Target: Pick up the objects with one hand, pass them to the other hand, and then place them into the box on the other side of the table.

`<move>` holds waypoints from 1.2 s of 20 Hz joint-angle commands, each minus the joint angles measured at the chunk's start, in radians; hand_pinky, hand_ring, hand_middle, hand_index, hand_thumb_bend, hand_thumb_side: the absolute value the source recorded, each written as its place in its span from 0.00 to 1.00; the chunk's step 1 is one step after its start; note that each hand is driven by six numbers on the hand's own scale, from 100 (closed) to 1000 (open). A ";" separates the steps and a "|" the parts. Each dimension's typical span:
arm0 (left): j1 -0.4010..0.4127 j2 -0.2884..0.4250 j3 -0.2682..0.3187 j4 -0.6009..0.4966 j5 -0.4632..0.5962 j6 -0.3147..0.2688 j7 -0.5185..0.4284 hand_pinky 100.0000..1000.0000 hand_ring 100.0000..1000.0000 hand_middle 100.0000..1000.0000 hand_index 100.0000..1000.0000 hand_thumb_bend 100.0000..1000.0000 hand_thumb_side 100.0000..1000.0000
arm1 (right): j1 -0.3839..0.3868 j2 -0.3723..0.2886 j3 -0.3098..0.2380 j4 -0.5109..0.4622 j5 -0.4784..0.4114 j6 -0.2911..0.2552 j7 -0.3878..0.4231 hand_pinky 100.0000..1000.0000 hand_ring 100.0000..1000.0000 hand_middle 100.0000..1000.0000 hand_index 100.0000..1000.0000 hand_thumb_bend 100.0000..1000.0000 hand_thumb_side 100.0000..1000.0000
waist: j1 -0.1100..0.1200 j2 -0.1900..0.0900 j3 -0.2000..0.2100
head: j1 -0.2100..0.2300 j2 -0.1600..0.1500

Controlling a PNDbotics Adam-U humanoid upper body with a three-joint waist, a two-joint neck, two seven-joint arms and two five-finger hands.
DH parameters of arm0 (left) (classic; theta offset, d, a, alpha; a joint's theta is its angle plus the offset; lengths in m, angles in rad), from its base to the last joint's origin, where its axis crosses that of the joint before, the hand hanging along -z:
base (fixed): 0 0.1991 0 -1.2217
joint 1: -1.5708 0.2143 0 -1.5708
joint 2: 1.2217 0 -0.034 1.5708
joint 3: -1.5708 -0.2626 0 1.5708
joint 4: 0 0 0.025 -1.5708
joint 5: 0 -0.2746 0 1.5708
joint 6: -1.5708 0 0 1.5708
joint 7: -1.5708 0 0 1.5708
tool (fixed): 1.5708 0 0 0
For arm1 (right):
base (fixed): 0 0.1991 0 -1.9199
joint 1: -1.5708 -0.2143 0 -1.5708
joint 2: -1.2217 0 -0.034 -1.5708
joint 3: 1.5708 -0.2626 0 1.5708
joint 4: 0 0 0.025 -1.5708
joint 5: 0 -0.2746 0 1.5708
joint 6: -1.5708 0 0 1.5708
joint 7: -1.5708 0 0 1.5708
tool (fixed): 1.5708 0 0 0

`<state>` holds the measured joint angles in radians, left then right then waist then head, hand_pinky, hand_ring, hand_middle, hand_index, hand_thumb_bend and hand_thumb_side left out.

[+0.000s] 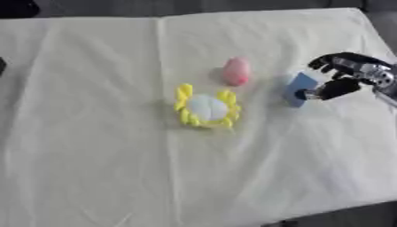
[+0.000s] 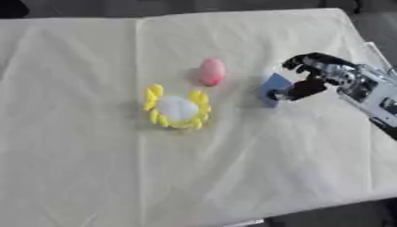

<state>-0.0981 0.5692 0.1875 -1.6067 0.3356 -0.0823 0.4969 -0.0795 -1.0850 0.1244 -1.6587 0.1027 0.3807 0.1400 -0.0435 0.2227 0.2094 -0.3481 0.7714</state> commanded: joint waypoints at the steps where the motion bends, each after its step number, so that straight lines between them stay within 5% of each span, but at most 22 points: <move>1: -0.010 0.017 0.009 -0.020 0.006 0.001 0.001 0.80 0.67 0.68 0.73 0.80 0.54 | -0.014 -0.024 -0.005 0.024 0.020 0.004 -0.006 0.81 0.90 0.86 0.89 0.45 0.39 | -0.001 0.006 0.002 | -0.007 -0.001; 11: -0.012 0.012 0.007 -0.021 0.008 0.000 0.001 0.80 0.67 0.68 0.73 0.80 0.54 | -0.028 -0.013 0.024 0.058 0.047 0.004 0.049 0.81 0.86 0.81 0.85 0.41 0.37 | -0.001 0.013 0.009 | -0.013 -0.001; 15: -0.011 0.009 0.008 -0.021 0.010 -0.001 0.004 0.80 0.67 0.68 0.73 0.79 0.54 | -0.038 -0.001 0.029 0.068 0.041 0.009 0.056 0.80 0.85 0.72 0.79 0.40 0.34 | 0.000 0.015 0.011 | -0.015 -0.001; 22: -0.011 0.006 0.007 -0.022 0.009 -0.001 0.001 0.81 0.67 0.68 0.73 0.79 0.54 | -0.048 0.035 0.027 0.067 -0.100 0.043 -0.010 0.74 0.75 0.54 0.63 0.39 0.19 | 0.000 0.018 0.015 | -0.012 -0.001; 24: -0.010 0.006 0.008 -0.023 0.008 -0.002 0.002 0.81 0.67 0.68 0.73 0.79 0.54 | -0.047 0.038 0.024 0.057 -0.155 0.045 -0.034 0.72 0.71 0.50 0.59 0.28 0.16 | 0.000 0.017 0.015 | -0.009 -0.001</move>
<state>-0.0982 0.5526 0.1872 -1.6110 0.3421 -0.0829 0.4985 -0.1234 -1.0361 0.1526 -1.5876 -0.0136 0.4233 0.1183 -0.0435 0.2323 0.2227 -0.3614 0.7714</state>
